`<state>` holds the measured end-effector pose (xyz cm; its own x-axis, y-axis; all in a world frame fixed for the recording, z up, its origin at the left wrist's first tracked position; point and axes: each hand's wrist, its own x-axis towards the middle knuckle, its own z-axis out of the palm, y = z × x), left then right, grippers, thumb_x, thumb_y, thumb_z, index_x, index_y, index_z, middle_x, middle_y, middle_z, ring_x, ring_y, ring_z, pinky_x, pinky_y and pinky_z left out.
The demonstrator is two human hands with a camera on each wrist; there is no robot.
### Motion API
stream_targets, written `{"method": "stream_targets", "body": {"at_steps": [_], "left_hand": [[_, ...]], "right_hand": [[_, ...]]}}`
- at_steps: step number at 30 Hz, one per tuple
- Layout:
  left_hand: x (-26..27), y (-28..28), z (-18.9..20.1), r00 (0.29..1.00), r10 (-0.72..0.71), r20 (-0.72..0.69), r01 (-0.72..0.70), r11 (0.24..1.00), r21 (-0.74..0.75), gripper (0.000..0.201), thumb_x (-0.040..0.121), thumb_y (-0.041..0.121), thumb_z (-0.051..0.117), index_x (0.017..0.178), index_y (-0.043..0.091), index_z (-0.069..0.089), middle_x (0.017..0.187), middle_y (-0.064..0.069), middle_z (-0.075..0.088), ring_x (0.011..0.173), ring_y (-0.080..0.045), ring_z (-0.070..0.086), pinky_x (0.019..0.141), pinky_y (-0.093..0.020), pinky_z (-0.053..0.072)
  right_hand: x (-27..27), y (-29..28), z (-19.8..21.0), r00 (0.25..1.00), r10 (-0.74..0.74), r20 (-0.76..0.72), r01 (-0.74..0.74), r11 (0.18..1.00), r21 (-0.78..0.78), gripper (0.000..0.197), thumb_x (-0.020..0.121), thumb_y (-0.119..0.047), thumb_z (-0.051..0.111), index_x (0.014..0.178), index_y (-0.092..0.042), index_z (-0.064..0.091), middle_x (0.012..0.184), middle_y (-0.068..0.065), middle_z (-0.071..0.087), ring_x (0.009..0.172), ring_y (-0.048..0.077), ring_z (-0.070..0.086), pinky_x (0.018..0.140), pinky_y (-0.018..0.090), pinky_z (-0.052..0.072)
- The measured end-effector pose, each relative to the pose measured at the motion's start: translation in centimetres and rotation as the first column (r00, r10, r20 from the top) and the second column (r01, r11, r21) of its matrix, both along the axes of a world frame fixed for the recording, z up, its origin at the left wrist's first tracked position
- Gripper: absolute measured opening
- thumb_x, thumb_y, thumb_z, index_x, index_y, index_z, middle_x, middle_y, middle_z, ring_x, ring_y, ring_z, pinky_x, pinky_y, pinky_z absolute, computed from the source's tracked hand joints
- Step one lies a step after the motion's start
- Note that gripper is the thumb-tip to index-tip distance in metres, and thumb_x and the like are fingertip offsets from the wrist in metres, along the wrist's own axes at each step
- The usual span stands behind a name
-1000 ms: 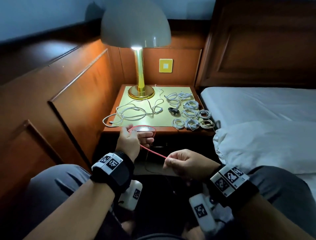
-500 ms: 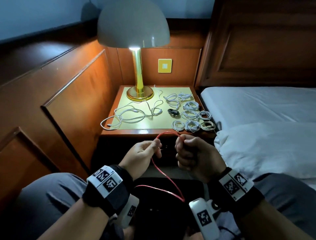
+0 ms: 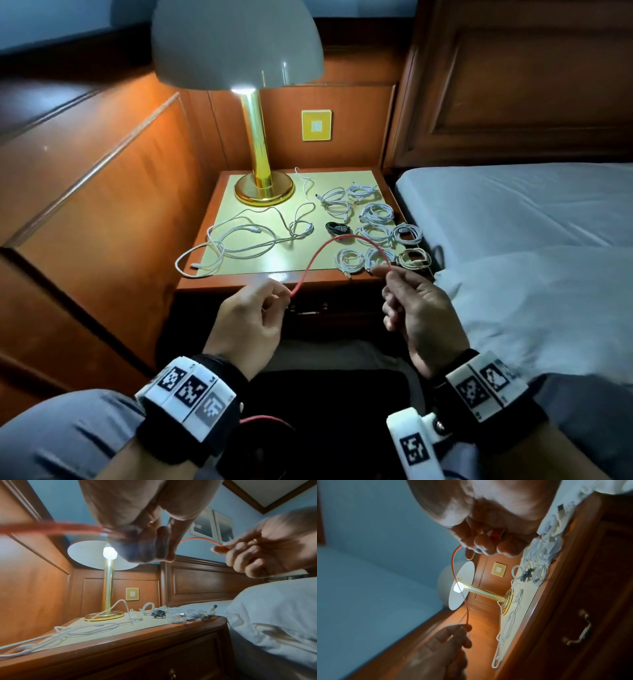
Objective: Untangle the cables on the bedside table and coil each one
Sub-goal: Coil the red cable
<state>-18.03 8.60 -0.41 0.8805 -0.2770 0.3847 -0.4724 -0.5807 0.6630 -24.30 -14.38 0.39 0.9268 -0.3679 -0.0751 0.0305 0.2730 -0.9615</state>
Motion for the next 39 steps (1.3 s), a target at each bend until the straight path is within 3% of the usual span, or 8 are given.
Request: {"method": "stream_targets", "body": {"at_steps": [2, 7, 11, 16, 20, 24, 29, 39], "left_hand": [[-0.3, -0.7, -0.6, 0.990, -0.129, 0.051, 0.125, 0.989, 0.073, 0.010, 0.087, 0.012, 0.072, 0.088, 0.021, 0.075, 0.079, 0.009, 0.066, 0.070, -0.002, 0.060, 0.068, -0.012, 0.046], [-1.6, -2.0, -0.5, 0.914, -0.403, 0.042, 0.401, 0.914, 0.062, 0.016, 0.087, 0.009, 0.064, 0.095, 0.017, 0.076, 0.092, 0.009, 0.065, 0.085, -0.003, 0.064, 0.080, -0.017, 0.051], [-1.4, -2.0, -0.5, 0.924, -0.372, 0.087, 0.375, 0.927, -0.026, 0.013, 0.088, 0.009, 0.066, 0.096, 0.016, 0.073, 0.091, 0.009, 0.065, 0.083, -0.004, 0.064, 0.078, -0.018, 0.051], [-0.7, -1.4, -0.6, 0.966, -0.258, -0.001, 0.257, 0.964, -0.074, 0.024, 0.084, 0.020, 0.065, 0.107, 0.020, 0.070, 0.095, 0.012, 0.063, 0.083, -0.004, 0.062, 0.075, -0.011, 0.047], [-0.5, -1.5, -0.9, 0.943, -0.295, -0.156, 0.284, 0.954, -0.092, 0.011, 0.091, 0.028, 0.062, 0.087, 0.024, 0.071, 0.078, 0.011, 0.067, 0.076, -0.010, 0.064, 0.070, -0.028, 0.052], [-0.2, -1.5, -0.9, 0.950, -0.182, -0.252, 0.157, 0.981, -0.117, 0.018, 0.095, 0.025, 0.067, 0.077, 0.023, 0.070, 0.067, 0.009, 0.068, 0.065, -0.007, 0.062, 0.064, -0.025, 0.049], [-0.1, -1.5, -0.8, 0.958, -0.101, -0.268, 0.048, 0.979, -0.196, 0.013, 0.092, 0.023, 0.069, 0.082, 0.026, 0.077, 0.067, 0.011, 0.070, 0.060, -0.004, 0.063, 0.061, -0.021, 0.050], [-1.3, -1.6, 0.5, 0.945, -0.218, -0.244, 0.098, 0.901, -0.423, 0.015, 0.091, 0.014, 0.068, 0.099, 0.022, 0.078, 0.070, -0.004, 0.067, 0.049, -0.014, 0.055, 0.050, -0.023, 0.049]], "right_hand": [[-0.1, 0.3, -0.6, 0.996, 0.029, 0.088, 0.000, 0.948, -0.319, 0.021, 0.101, -0.014, 0.056, 0.106, -0.019, 0.076, 0.066, -0.012, 0.054, 0.056, 0.006, 0.047, 0.052, 0.020, 0.036], [0.0, 0.8, -1.9, 0.954, 0.268, 0.133, -0.013, 0.482, -0.876, 0.024, 0.094, -0.021, 0.060, 0.112, -0.021, 0.075, 0.096, -0.009, 0.064, 0.090, 0.005, 0.063, 0.082, 0.016, 0.049], [0.0, 1.6, -2.4, 0.911, 0.392, -0.132, -0.361, 0.597, -0.716, 0.016, 0.100, -0.020, 0.055, 0.100, -0.025, 0.070, 0.080, -0.008, 0.071, 0.081, 0.007, 0.067, 0.082, 0.029, 0.053], [0.0, 2.3, -1.5, 0.903, 0.417, -0.103, -0.401, 0.735, -0.547, 0.019, 0.099, -0.026, 0.051, 0.092, -0.018, 0.068, 0.064, -0.020, 0.060, 0.062, -0.003, 0.054, 0.063, 0.012, 0.037], [0.1, 2.2, -1.3, 0.913, 0.401, -0.078, -0.389, 0.795, -0.466, 0.029, 0.093, -0.030, 0.049, 0.097, -0.015, 0.073, 0.063, -0.011, 0.057, 0.056, 0.000, 0.049, 0.059, 0.013, 0.036], [0.2, 2.1, -0.9, 0.890, 0.445, -0.096, -0.455, 0.865, -0.212, 0.040, 0.088, -0.020, 0.042, 0.115, -0.015, 0.072, 0.084, 0.003, 0.072, 0.056, 0.012, 0.056, 0.057, 0.024, 0.043], [0.0, 1.8, -0.6, 0.818, 0.562, -0.123, -0.570, 0.821, -0.034, 0.045, 0.089, -0.018, 0.047, 0.132, -0.020, 0.060, 0.128, 0.003, 0.068, 0.095, 0.022, 0.071, 0.071, 0.028, 0.047], [-0.2, 1.4, -0.3, 0.906, 0.407, -0.114, -0.397, 0.912, 0.103, 0.029, 0.077, -0.011, 0.068, 0.103, -0.013, 0.078, 0.108, 0.015, 0.075, 0.080, 0.017, 0.071, 0.065, 0.024, 0.049]]}}
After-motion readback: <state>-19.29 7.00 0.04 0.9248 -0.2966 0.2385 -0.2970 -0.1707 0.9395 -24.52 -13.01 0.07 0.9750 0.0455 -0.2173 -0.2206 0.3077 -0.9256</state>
